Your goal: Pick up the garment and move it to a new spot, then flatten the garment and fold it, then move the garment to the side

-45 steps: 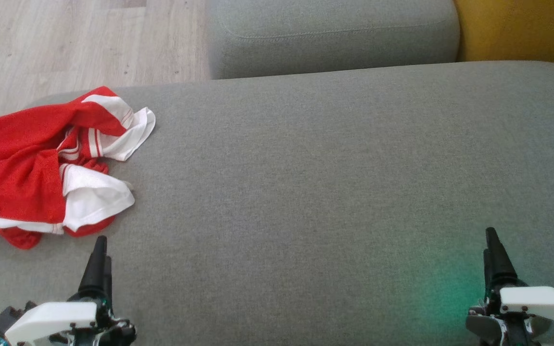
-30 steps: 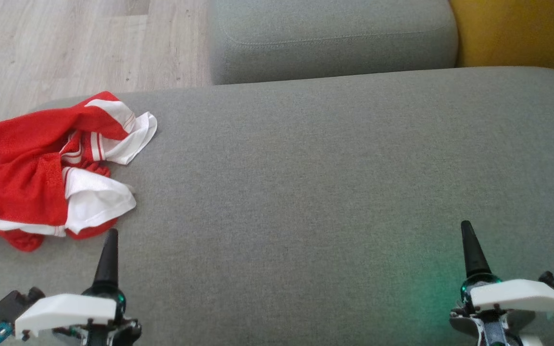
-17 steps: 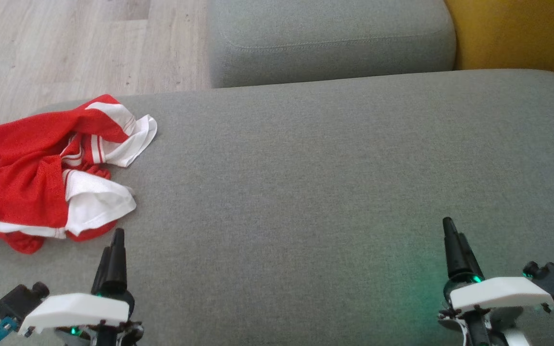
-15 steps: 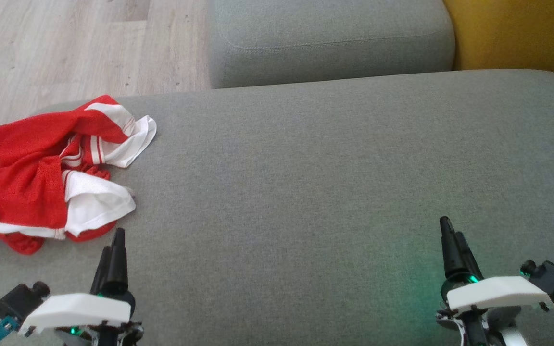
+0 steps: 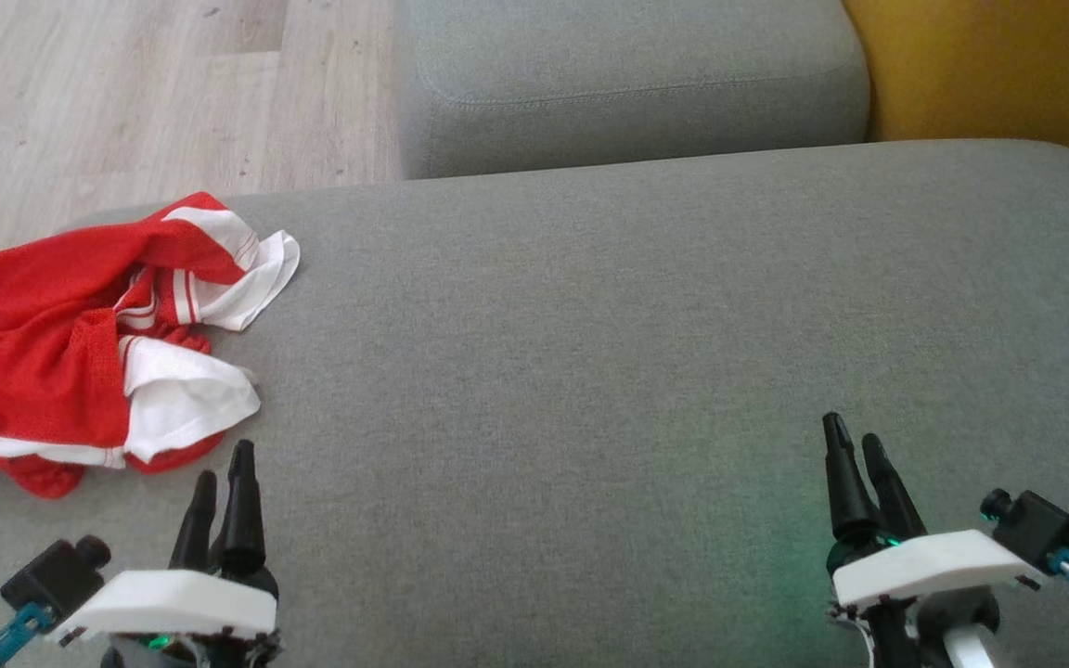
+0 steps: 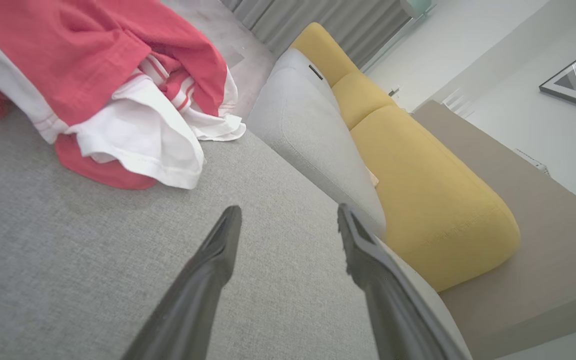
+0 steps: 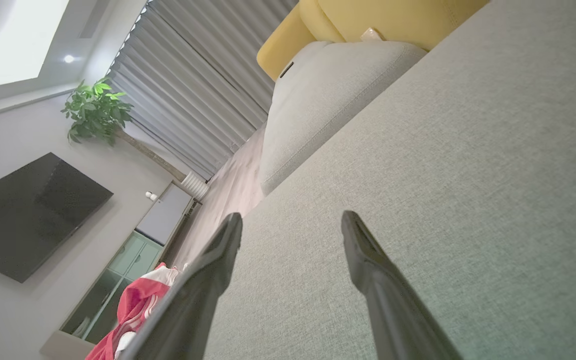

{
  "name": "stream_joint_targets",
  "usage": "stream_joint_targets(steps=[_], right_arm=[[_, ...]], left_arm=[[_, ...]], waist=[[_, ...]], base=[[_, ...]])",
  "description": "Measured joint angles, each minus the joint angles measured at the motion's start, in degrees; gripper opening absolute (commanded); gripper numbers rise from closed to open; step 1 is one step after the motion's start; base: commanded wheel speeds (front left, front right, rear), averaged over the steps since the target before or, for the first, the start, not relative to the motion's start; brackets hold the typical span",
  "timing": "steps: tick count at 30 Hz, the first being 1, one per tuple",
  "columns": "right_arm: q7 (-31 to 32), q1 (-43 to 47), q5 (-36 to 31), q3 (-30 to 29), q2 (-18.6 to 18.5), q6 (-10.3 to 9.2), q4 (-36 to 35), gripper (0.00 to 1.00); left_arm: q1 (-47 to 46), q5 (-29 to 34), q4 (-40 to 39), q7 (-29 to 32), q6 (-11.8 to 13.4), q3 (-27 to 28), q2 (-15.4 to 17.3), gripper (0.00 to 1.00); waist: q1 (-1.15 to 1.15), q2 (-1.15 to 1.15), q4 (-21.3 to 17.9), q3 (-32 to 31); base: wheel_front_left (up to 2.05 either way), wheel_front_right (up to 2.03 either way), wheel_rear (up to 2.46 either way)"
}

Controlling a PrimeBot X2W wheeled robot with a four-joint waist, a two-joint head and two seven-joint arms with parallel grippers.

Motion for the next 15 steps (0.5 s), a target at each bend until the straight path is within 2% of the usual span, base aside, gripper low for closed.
stream_joint_targets(steps=[15], right_arm=[[-2.4, 0.0, -10.5, 3.2, 0.0, 0.00, -1.3, 1.00]], left_arm=[[0.9, 11.9, -3.0, -2.4, 0.5, -0.7, 0.1, 1.00]], waist=[[0.00, 0.00, -0.3, -0.5]], base=[[0.00, 0.00, 0.00]])
